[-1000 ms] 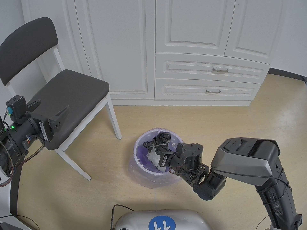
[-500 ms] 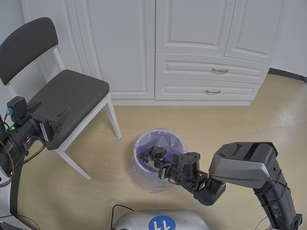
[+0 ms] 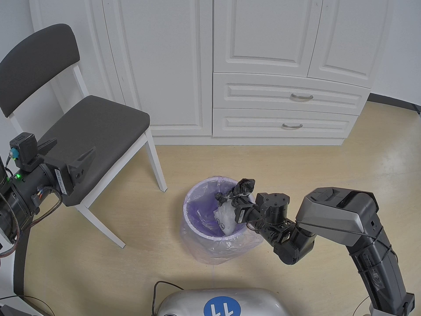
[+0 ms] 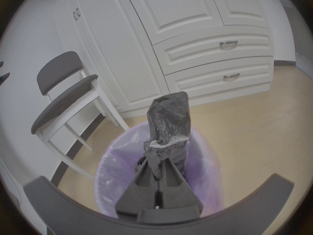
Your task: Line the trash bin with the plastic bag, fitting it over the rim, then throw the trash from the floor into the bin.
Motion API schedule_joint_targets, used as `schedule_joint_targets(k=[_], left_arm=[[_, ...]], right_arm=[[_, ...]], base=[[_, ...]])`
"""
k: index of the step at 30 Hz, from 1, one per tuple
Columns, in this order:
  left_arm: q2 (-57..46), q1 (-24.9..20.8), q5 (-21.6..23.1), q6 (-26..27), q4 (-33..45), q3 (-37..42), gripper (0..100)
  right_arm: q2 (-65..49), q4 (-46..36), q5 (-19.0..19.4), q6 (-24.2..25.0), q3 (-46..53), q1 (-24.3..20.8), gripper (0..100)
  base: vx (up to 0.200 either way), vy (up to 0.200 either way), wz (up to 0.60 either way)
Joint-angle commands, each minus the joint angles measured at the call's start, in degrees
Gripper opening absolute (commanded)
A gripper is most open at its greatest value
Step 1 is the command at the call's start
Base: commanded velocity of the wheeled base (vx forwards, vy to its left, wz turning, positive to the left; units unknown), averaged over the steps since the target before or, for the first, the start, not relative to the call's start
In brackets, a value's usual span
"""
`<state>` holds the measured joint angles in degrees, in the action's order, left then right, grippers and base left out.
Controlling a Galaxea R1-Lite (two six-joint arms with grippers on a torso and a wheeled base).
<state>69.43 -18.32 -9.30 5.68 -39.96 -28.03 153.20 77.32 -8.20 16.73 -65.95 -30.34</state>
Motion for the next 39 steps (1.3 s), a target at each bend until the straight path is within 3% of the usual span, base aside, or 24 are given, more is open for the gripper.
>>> schedule_joint_targets(k=[1, 8, 17, 39], left_arm=[[0.10, 0.04, -0.01, -0.06, -0.03, -0.01, 100], [0.10, 0.04, -0.01, -0.06, -0.03, -0.01, 100], [0.18, -0.05, -0.01, 0.03, -0.03, 0.25, 100], [0.01, -0.05, -0.01, 0.03, -0.03, 0.34, 100]], right_arm=[[-0.53, 6.17, -0.50, -2.14, 0.82, -0.60, 0], [-0.62, 8.98, -0.50, -1.08, 4.08, -7.19, 0], [3.51, 7.49, 0.29, -1.08, 3.72, -6.48, 0], [-2.12, 11.97, 0.38, -1.87, 6.19, -4.90, 0]], base=[[0.000, 0.000, 0.00], [0.000, 0.000, 0.00], [0.000, 0.000, 0.00], [0.000, 0.000, 0.00]])
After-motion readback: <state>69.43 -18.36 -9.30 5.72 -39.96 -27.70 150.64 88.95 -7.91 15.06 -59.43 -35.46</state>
